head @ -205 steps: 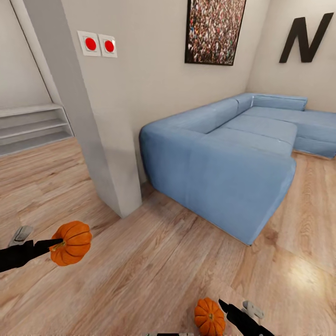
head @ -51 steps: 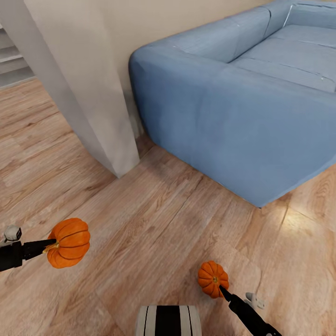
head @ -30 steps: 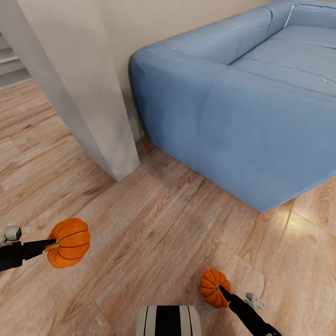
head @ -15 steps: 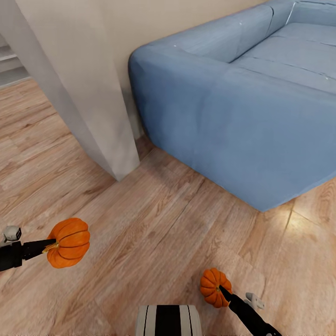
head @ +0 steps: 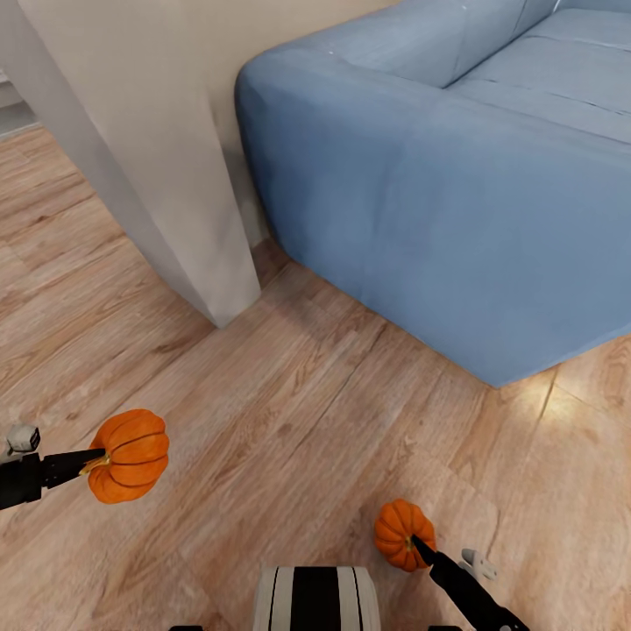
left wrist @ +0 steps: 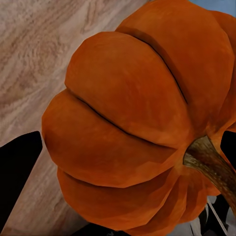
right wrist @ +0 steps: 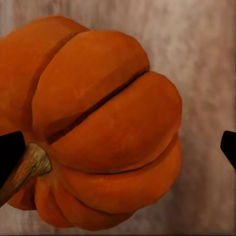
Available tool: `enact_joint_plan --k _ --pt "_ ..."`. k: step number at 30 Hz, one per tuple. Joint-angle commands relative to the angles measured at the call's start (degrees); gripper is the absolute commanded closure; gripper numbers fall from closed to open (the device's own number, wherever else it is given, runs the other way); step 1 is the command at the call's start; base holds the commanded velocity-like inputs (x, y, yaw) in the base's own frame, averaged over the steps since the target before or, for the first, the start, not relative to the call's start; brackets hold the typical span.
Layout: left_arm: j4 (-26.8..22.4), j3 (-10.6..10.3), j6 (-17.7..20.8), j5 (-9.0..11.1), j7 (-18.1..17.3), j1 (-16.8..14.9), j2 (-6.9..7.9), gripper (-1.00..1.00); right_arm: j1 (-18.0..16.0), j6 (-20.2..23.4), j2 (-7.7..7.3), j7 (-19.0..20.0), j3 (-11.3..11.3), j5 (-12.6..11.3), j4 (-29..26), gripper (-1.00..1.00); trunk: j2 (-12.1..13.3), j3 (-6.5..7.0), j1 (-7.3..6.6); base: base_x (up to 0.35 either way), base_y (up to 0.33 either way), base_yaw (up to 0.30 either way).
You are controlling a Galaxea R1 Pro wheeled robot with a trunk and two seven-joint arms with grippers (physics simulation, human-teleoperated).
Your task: Place each of the two pumpkins and all three candles from the living room inside a cabinet in the living room (use any cabinet), then make sure every cabinet is closed, and position the cauldron so it is next to a table in the living room.
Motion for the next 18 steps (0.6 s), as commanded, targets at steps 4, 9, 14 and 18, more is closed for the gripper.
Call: enact_joint_plan --k 4,9,14,18 --pt "0.00 0.01 0.24 0.05 -0.19 -0.03 0.01 1.00 -0.02 0.00 0.00 0.27 0.02 -0.20 0.14 -1.00 -0.01 -0.03 -0.01 0.000 0.000 0.000" --pt "0.02 0.01 0.24 0.04 -0.19 -0.03 0.01 1.00 -0.02 -0.01 0.00 0.27 0.02 -0.17 0.13 -1.00 -0.01 -0.03 -0.01 0.000 0.000 0.000" --pt "0.02 0.01 0.24 0.05 -0.19 -0.03 0.01 1.00 -0.02 0.01 0.00 0.27 0.02 -0.19 0.13 -1.00 -0.01 -0.03 -0.01 0.000 0.000 0.000" --pt "0.01 0.01 0.24 0.05 -0.19 -0.03 0.01 1.00 -0.02 0.01 0.00 0.27 0.02 -0.17 0.11 -1.00 -0.01 -0.03 -0.01 0.000 0.000 0.000"
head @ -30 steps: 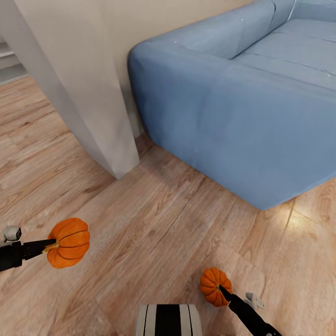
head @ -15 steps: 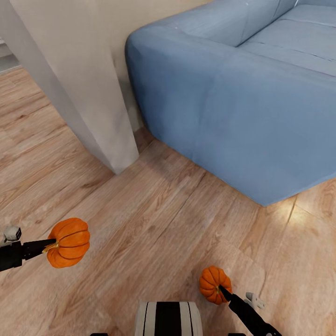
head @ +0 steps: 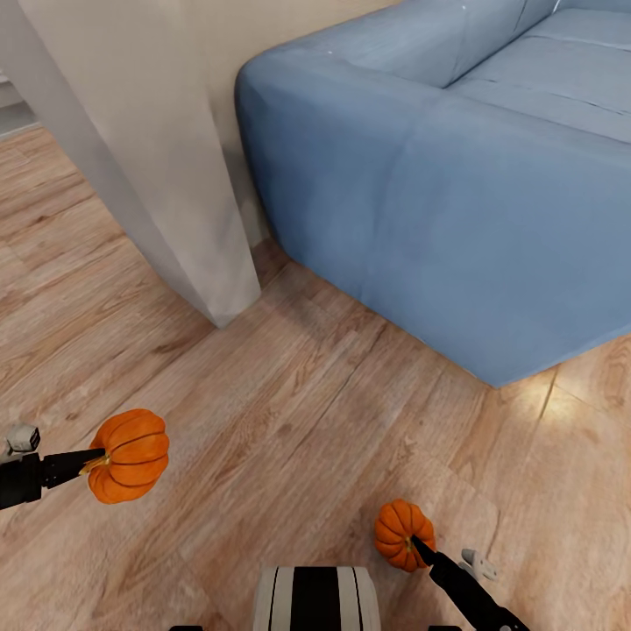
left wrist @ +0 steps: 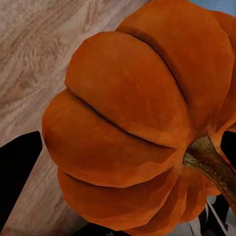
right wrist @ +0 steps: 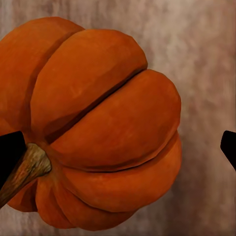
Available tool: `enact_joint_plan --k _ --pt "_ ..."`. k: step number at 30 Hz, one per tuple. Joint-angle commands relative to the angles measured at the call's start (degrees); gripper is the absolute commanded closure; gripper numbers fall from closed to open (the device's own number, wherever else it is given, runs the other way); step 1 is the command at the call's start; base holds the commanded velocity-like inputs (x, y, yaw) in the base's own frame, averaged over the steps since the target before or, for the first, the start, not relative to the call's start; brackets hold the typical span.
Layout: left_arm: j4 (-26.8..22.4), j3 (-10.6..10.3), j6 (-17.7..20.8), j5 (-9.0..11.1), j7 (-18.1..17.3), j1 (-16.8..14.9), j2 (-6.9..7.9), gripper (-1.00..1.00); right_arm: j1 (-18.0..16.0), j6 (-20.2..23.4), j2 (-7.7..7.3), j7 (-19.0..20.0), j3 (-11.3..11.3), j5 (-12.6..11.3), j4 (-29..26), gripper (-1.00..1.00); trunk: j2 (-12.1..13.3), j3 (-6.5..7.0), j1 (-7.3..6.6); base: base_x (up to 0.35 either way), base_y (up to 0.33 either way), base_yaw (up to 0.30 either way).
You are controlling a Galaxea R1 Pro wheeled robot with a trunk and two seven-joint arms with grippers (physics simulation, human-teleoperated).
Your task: Place each of the two pumpkins and all three candles from the living room inside a cabinet in the living room (use any cabinet), then make sure every cabinet is closed, and position the cauldron so it is next to a table in the living room.
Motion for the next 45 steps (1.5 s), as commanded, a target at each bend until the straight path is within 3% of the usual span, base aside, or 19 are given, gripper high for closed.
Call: enact_joint_plan --k 1,45 --pt "0.02 0.02 0.25 0.02 -0.19 -0.03 0.01 1.00 -0.03 -0.01 0.00 0.29 -0.01 -0.26 0.14 -1.00 -0.01 -0.03 -0.01 0.000 0.019 0.000" --pt "0.02 -0.07 0.25 -0.06 -0.19 0.07 0.01 1.00 -0.03 0.08 0.01 0.29 -0.01 -0.34 0.16 -1.00 -0.01 -0.03 -0.01 0.014 0.051 0.000"
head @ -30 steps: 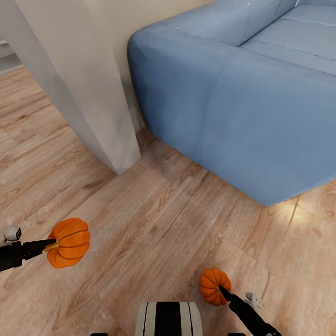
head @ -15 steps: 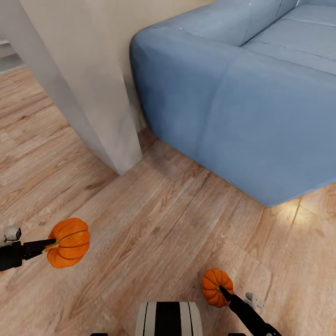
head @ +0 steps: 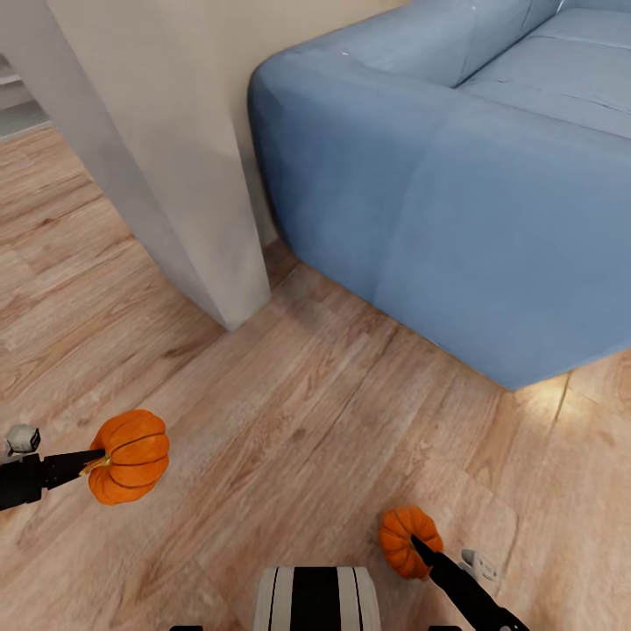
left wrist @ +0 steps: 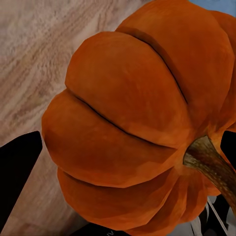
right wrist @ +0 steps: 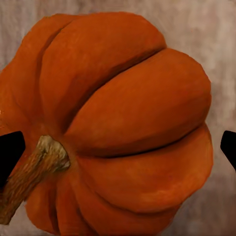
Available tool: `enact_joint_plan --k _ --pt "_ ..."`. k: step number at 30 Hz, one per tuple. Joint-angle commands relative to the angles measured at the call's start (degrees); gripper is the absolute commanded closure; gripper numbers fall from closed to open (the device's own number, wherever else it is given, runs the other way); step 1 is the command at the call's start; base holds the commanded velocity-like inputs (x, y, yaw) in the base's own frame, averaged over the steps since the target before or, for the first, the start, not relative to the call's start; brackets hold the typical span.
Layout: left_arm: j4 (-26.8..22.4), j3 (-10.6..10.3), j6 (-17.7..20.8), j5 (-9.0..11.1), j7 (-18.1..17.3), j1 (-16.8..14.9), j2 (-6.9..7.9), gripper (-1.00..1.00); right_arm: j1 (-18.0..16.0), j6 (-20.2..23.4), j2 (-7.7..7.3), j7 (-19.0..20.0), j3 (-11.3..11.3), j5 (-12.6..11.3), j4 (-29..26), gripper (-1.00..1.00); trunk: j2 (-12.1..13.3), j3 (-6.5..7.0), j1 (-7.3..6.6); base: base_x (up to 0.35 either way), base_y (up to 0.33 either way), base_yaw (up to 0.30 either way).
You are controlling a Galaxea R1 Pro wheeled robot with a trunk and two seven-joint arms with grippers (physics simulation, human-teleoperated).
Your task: Place each of the two pumpkins and all three candles from the living room inside a cabinet in the living room (use any cabinet), then make sure every cabinet is closed, and position the cauldron so it is next to a table in the living room.
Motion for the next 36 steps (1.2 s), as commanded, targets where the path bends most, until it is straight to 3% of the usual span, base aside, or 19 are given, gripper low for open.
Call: enact_joint_plan --k 1,36 --pt "0.02 0.01 0.26 0.04 -0.20 -0.02 0.00 1.00 -0.03 -0.03 -0.01 0.32 -0.07 -0.33 0.10 -1.00 -0.01 -0.03 0.00 0.112 0.087 0.000" --pt "0.02 -0.34 0.26 0.04 -0.20 -0.03 0.00 1.00 -0.03 -0.09 -0.01 0.32 -0.07 -0.32 0.05 -1.00 -0.01 -0.03 0.00 0.014 0.020 0.000"
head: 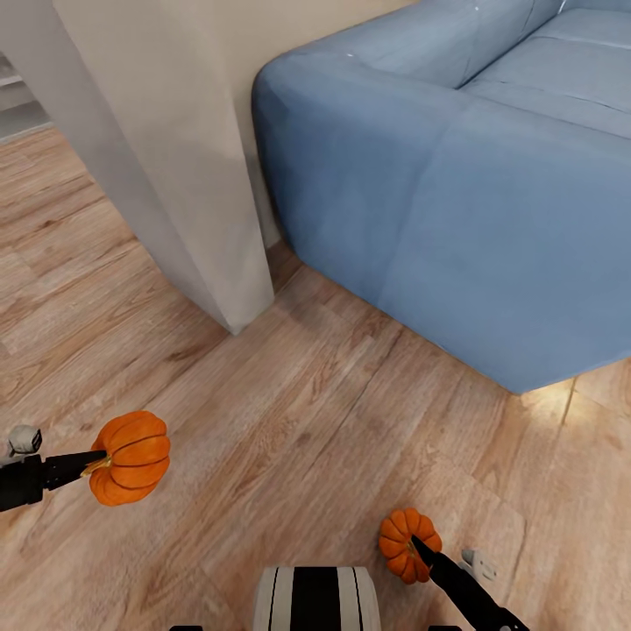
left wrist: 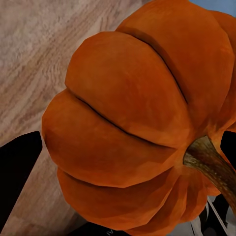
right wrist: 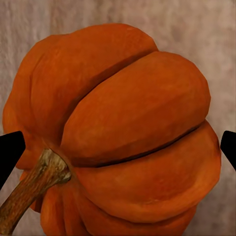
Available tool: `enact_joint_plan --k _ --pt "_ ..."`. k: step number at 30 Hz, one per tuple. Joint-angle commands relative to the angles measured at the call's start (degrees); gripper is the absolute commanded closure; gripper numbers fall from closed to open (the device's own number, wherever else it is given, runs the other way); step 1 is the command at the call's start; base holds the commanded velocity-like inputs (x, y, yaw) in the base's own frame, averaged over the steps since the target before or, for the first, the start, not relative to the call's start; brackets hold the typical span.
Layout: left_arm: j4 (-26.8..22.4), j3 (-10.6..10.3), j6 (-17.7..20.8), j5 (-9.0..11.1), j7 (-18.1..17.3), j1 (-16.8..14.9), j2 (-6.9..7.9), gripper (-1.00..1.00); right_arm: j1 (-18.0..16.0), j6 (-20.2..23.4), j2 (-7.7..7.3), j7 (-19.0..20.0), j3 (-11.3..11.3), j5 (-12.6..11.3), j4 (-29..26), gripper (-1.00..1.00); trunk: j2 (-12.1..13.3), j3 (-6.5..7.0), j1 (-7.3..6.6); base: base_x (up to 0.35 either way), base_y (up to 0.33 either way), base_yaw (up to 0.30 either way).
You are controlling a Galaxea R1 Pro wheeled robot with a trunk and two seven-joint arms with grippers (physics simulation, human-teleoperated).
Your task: Place each of the two pumpkins and all three candles from the living room inside a cabinet in the living room (use any cabinet), then make sure every cabinet is closed, and position the cauldron so it is next to a table in the living room.
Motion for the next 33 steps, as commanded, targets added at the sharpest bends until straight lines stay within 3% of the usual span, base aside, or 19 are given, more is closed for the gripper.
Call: enact_joint_plan --k 1,15,23,33 --pt "0.01 0.00 0.24 0.01 -0.19 -0.02 0.01 1.00 -0.03 -0.03 0.00 0.32 -0.07 -0.34 0.10 -1.00 -0.01 -0.03 -0.01 0.000 0.000 0.000" --pt "0.01 -0.07 0.24 0.01 -0.18 -0.04 0.01 1.00 -0.03 0.02 0.06 0.17 -0.07 -0.28 0.14 -1.00 -0.01 -0.03 -0.01 0.000 0.000 0.000" --pt "0.01 -0.07 0.24 0.01 -0.19 -0.03 0.01 1.00 -0.03 0.56 0.08 -5.19 0.01 -0.26 0.14 -1.00 -0.01 -0.03 -0.01 0.000 0.000 0.000" --pt "0.01 -0.07 0.24 0.01 -0.19 -0.03 0.01 1.00 -0.03 0.58 0.08 -5.57 0.02 -0.26 0.14 -1.00 -0.01 -0.03 -0.01 0.000 0.044 0.000"
